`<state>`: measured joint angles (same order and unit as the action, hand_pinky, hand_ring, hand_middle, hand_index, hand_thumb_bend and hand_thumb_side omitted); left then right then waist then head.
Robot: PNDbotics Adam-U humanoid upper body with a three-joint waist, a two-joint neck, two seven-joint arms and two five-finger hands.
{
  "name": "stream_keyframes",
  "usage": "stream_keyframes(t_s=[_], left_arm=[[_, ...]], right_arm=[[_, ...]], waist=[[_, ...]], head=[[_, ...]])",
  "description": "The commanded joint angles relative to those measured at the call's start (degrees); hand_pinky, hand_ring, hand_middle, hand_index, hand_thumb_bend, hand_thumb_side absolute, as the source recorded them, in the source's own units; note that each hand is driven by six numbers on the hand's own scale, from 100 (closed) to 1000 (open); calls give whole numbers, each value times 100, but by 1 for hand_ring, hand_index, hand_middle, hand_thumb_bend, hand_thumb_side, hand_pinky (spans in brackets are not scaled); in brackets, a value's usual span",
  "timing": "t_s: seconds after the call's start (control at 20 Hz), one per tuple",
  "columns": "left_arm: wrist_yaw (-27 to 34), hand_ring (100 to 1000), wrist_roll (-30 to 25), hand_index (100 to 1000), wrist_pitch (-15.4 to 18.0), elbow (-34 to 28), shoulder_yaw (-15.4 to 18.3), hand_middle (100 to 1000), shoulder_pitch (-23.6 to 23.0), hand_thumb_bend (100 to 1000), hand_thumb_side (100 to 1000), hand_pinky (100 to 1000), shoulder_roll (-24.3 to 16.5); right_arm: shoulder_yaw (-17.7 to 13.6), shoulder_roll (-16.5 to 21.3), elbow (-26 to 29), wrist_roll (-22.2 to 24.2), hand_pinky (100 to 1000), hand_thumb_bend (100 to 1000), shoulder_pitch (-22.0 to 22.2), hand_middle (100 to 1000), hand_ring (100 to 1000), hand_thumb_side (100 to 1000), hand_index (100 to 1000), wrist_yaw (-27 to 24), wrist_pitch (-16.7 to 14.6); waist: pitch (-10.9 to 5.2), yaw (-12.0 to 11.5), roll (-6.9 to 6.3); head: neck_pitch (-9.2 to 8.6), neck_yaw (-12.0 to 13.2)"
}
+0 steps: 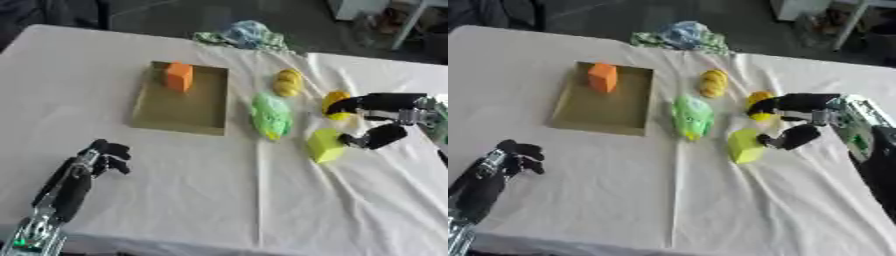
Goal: Pick up objects on the table and place them in the box.
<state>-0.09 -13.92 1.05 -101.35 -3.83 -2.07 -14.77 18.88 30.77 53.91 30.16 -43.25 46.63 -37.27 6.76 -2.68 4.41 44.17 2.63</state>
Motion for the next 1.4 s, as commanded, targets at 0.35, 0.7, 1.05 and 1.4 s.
stream_keyframes(t_s=[0.35,0.7,1.05,1.4], left_arm=[[-37,556,17,726,-8,-52,18,595,11,100,1000,795,-115],[-40,556,22,726,-8,-50,20,595,12,100,1000,796,-112],[-42,556,30,726,-5,-47,23,594,21,100,1000,795,-114],[-47,555,26,726,-4,-41,20,594,32,100,1000,795,-120]], right_arm=[[73,332,535,866,863,224,2,954,958,654,1000,-561,-596],[36,450,846,921,862,199,40,952,956,636,1000,-845,-419],[27,578,1173,944,860,168,94,947,950,638,1000,-1142,-307],[300,566,1230,1277,852,103,273,932,931,698,1000,-1548,-313]], waist=[[-154,-3,80],[-165,2,87],[-169,-2,90],[-163,-20,99]], head=[[-6,-3],[-6,6],[-6,9],[-6,11]])
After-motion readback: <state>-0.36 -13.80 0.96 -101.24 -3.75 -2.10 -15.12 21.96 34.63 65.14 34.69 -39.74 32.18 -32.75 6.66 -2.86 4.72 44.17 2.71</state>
